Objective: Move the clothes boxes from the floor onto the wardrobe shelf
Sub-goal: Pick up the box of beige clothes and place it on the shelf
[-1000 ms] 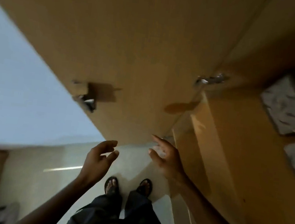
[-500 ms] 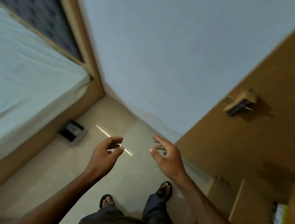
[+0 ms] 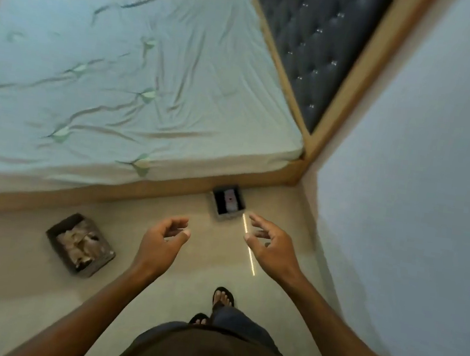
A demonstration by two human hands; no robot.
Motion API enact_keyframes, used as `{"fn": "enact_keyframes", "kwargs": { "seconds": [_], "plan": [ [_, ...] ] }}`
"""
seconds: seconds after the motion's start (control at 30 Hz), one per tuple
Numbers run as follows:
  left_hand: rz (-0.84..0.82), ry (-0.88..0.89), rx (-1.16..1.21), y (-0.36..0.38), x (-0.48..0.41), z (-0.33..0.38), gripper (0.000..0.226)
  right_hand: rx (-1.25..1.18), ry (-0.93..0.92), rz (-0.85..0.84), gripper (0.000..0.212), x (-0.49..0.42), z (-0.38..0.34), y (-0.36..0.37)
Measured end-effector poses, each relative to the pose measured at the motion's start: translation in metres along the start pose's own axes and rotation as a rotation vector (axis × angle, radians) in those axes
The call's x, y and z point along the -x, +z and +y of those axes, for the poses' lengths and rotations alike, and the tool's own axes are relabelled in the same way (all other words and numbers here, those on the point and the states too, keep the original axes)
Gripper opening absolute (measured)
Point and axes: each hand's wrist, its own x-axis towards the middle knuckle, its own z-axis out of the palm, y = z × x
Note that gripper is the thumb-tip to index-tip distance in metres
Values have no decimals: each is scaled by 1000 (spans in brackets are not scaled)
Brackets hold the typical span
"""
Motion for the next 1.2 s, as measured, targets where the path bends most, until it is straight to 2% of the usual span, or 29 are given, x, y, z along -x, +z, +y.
{"fn": "enact_keyframes", "kwargs": {
  "seconds": [0.3, 0.47, 0.7, 0.83, 0.97, 1.1, 1.2],
  "plan": [
    [411, -258, 243, -102, -20, -43, 29, 261, -211, -467, 50, -114, -81, 127],
    [571, -365, 342, -177, -33, -94, 30, 357, -306, -625, 49, -154, -133, 225],
    [631, -515, 364, -291, -73, -163, 27, 450, -315, -728, 49, -199, -185, 366],
    [634, -635, 337, -353, -94, -211, 26, 531, -285, -854, 50, -222, -203, 465],
    [617, -779, 302, -388, -124, -279, 31, 623, -269, -969, 50, -256, -184, 561],
    [640, -924, 311, -387, -160, -359, 34, 752, -287, -1080, 47, -298, -135, 646],
    [654, -1036, 364, -363, -193, -432, 35, 867, -302, -1201, 32, -337, -79, 707]
  ]
}}
